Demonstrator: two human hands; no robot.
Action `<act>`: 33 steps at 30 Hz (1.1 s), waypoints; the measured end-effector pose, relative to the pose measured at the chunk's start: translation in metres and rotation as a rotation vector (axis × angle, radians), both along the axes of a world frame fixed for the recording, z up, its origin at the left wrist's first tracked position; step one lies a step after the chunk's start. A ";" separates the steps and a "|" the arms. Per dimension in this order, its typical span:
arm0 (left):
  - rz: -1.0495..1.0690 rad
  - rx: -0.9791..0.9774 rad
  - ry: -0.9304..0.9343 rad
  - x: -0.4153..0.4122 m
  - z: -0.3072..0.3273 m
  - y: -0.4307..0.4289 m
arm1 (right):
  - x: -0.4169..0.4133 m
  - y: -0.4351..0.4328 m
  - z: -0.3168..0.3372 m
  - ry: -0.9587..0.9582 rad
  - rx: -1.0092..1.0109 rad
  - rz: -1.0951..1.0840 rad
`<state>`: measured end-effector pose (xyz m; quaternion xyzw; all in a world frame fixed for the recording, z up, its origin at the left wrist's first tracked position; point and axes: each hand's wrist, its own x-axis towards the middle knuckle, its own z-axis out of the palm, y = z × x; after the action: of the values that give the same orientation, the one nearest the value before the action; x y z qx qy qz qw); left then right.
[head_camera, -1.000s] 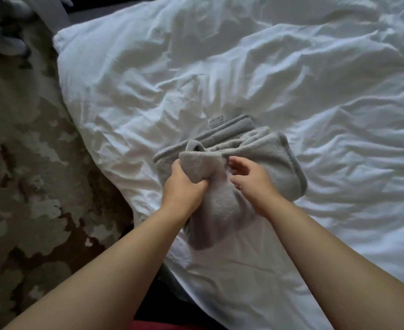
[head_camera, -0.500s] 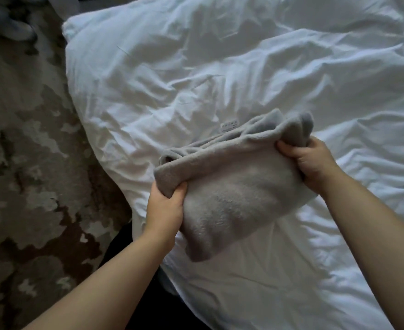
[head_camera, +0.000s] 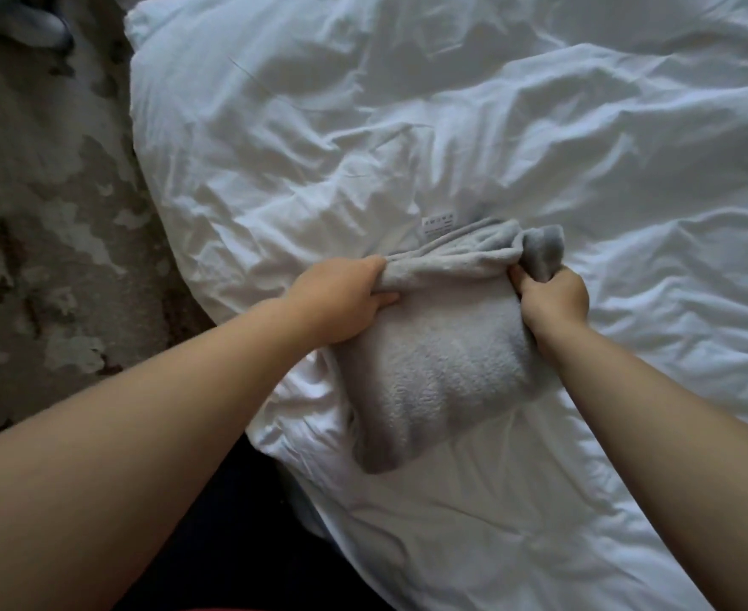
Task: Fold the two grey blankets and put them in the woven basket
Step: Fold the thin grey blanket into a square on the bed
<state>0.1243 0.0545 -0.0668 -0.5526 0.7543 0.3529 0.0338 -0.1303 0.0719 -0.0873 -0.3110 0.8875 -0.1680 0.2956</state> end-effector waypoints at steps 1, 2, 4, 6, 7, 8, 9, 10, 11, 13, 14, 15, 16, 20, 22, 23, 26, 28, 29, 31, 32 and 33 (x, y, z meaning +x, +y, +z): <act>0.019 0.086 0.056 0.003 -0.001 -0.006 | 0.000 0.000 -0.002 0.011 -0.006 -0.004; 0.052 0.172 0.069 0.005 -0.001 -0.011 | 0.001 0.000 -0.003 0.025 -0.006 0.000; 0.170 0.248 -0.019 0.005 -0.001 -0.021 | 0.006 -0.001 -0.005 0.054 -0.001 0.017; 0.277 0.170 -0.192 -0.006 0.006 -0.024 | 0.011 -0.005 -0.006 0.076 -0.001 0.013; 0.279 0.062 -0.242 -0.017 0.013 -0.020 | 0.012 -0.008 -0.006 0.084 0.002 0.006; 0.237 -0.066 -0.229 -0.031 0.021 -0.013 | 0.013 -0.010 -0.006 0.089 0.011 0.003; 0.155 -0.184 -0.173 -0.045 0.028 -0.001 | 0.013 -0.011 -0.007 0.090 0.024 0.004; 0.069 -0.254 -0.116 -0.058 0.034 0.013 | 0.014 -0.011 -0.007 0.088 0.042 0.002; 0.003 -0.249 -0.098 -0.067 0.034 0.027 | 0.015 -0.010 -0.007 0.092 0.059 -0.001; -0.033 -0.138 -0.156 -0.073 0.023 0.046 | 0.017 -0.010 -0.002 0.153 0.055 -0.001; -0.035 -0.112 -0.193 -0.071 0.014 0.049 | 0.019 -0.009 0.002 0.234 0.009 0.037; -0.032 -0.122 -0.212 -0.068 0.006 0.050 | 0.023 -0.006 0.008 0.337 -0.090 0.134; -0.025 -0.157 -0.208 -0.065 -0.001 0.050 | 0.027 -0.003 0.014 0.440 -0.224 0.292; -0.014 -0.250 -0.167 -0.050 -0.018 0.049 | 0.035 0.013 0.012 0.581 -0.295 1.007; 0.024 -0.248 -0.159 -0.040 -0.027 0.051 | 0.029 0.011 0.006 0.538 -0.024 1.049; 0.057 -0.244 -0.159 -0.034 -0.032 0.051 | 0.025 0.007 0.001 0.531 0.042 1.048; 0.152 -0.246 -0.151 -0.024 -0.046 0.053 | 0.026 -0.004 -0.019 0.541 0.065 1.090; 0.173 -0.258 -0.128 -0.022 -0.057 0.053 | 0.031 -0.006 -0.031 0.536 0.078 1.095; 0.179 -0.269 -0.108 -0.022 -0.062 0.053 | 0.031 -0.005 -0.037 0.531 0.074 1.088; 0.192 -0.308 -0.061 -0.022 -0.075 0.050 | 0.029 -0.004 -0.048 0.524 0.051 1.064; 0.198 -0.337 -0.039 -0.022 -0.081 0.049 | 0.028 -0.004 -0.052 0.527 0.036 1.056; 0.204 -0.370 -0.026 -0.022 -0.088 0.049 | 0.028 -0.004 -0.056 0.535 0.021 1.051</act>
<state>0.1019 0.1030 -0.1545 -0.6273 0.7459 0.2029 -0.0945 -0.1023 0.0675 -0.1437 -0.7376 0.6598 0.0942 0.1080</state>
